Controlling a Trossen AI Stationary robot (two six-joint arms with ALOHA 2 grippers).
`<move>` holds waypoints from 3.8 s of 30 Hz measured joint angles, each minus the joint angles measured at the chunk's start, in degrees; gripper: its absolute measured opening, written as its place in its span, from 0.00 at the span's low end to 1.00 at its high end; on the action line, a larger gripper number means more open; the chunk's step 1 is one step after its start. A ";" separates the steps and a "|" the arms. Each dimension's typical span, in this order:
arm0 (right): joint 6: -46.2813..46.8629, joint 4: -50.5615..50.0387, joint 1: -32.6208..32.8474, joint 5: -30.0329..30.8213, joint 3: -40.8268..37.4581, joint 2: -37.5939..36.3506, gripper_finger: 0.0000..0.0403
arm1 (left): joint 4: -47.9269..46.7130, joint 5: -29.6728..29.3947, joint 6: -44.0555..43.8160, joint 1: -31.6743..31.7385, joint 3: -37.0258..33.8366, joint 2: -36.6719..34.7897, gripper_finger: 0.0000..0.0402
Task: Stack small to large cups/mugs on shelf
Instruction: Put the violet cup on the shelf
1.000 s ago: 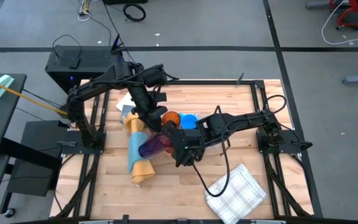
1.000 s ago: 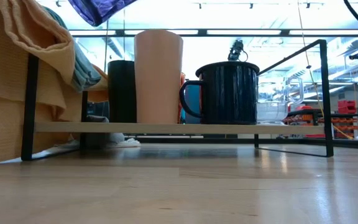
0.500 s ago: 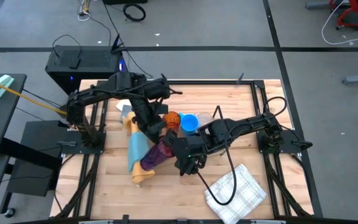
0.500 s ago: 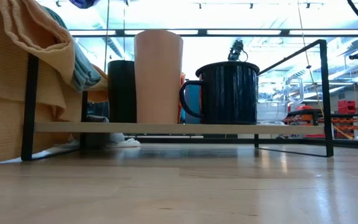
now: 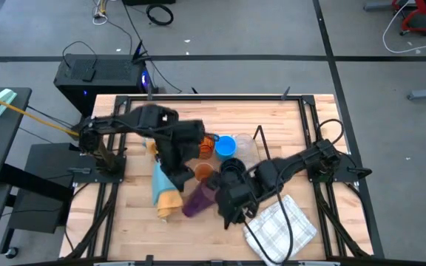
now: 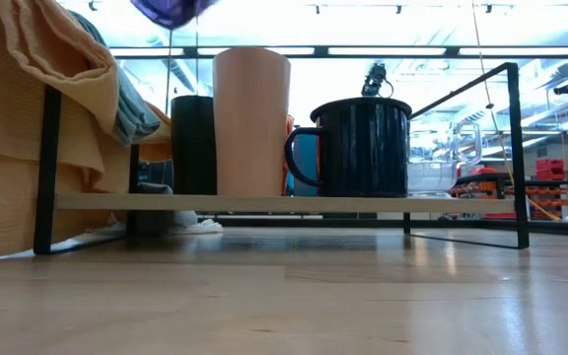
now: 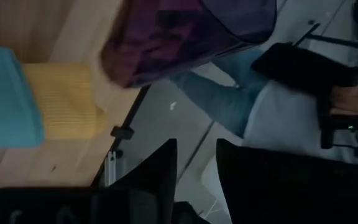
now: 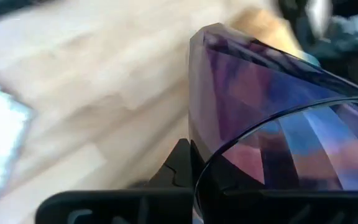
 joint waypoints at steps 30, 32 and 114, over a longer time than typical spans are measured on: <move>4.53 -0.55 6.31 0.31 -17.65 0.22 0.01 | 27.01 -18.41 -17.19 -5.96 0.09 8.01 0.27; 4.52 -0.50 6.40 0.31 -17.65 0.22 0.01 | 25.46 -20.80 -17.82 -5.84 0.09 8.12 0.25; 5.25 -4.17 9.37 3.94 -17.67 4.27 0.18 | 17.50 -22.43 -14.35 -9.53 0.09 12.89 0.22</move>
